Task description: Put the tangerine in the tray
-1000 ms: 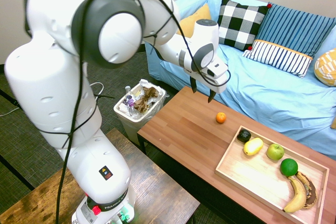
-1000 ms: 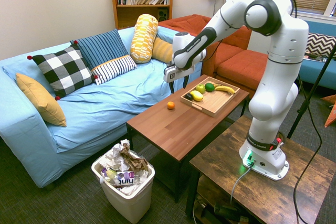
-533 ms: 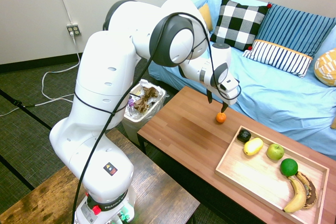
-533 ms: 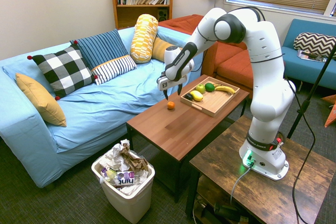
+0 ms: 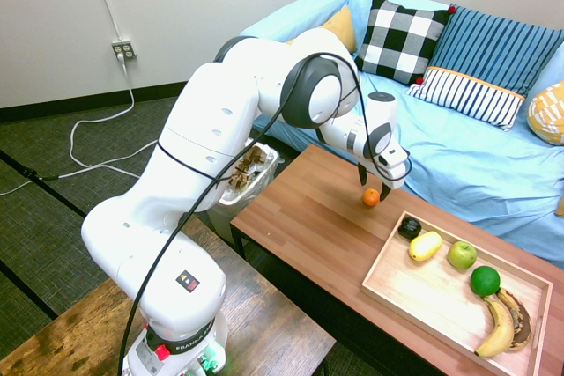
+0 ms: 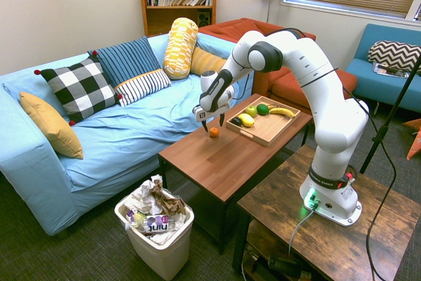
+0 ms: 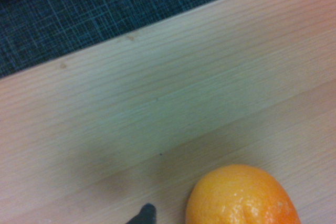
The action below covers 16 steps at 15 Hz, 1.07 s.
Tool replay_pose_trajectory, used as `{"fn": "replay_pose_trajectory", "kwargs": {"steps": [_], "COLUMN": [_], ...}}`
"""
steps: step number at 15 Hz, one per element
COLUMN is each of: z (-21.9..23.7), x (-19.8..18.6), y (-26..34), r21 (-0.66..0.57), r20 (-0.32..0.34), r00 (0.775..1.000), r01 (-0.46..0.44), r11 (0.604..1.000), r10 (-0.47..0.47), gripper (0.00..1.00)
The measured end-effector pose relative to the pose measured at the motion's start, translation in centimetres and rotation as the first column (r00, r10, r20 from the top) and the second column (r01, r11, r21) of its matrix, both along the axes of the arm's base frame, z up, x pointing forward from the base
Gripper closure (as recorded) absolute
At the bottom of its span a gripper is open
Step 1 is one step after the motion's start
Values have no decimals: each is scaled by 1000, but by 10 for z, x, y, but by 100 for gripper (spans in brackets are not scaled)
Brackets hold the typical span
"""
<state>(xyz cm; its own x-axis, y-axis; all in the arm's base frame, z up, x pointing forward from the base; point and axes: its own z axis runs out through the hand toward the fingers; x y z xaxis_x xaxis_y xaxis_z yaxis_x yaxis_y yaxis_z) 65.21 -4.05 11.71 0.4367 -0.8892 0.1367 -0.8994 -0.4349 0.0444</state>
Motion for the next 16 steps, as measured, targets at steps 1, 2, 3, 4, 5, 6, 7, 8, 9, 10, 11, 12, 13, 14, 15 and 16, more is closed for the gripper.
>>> {"fn": "replay_pose_trajectory", "kwargs": {"steps": [1,2,3,4,5,6,7,8,9,10,11,12,13,14,15,16], "z": [-5,-8,-10,-11,-13,-16,-18,-19,-19,-19,-18,-17,-17,-15,-12,-5], "x": [1,2,3,3,3,2,2,2,2,3,4,5,6,6,6,7], "y": [-1,-2,-2,-2,-2,-2,-2,-3,-5,-7,-8,-8,-8,-7,-6,-6], "r21": [-2,1,6,10,15,17,18,22,25,27,29,32,34,37,41,43], "r20": [-7,-14,-20,-24,-28,-33,-35,-37,-38,-38,-37,-37,-39,-44,-51,-54], "r00": [1000,1000,1000,1000,999,999,999,999,999,999,999,999,999,999,999,999], "r01": [3,8,13,17,19,19,18,19,20,21,23,24,22,18,13,8], "r11": [1000,1000,1000,1000,1000,1000,1000,1000,999,999,999,999,999,999,999,999], "r10": [-3,-7,-13,-17,-18,-18,-17,-18,-19,-20,-22,-23,-20,-16,-11,-5], "gripper": [0,100,100,100,100,100,100,100,100,100,100,100,100,100,100,100]}}
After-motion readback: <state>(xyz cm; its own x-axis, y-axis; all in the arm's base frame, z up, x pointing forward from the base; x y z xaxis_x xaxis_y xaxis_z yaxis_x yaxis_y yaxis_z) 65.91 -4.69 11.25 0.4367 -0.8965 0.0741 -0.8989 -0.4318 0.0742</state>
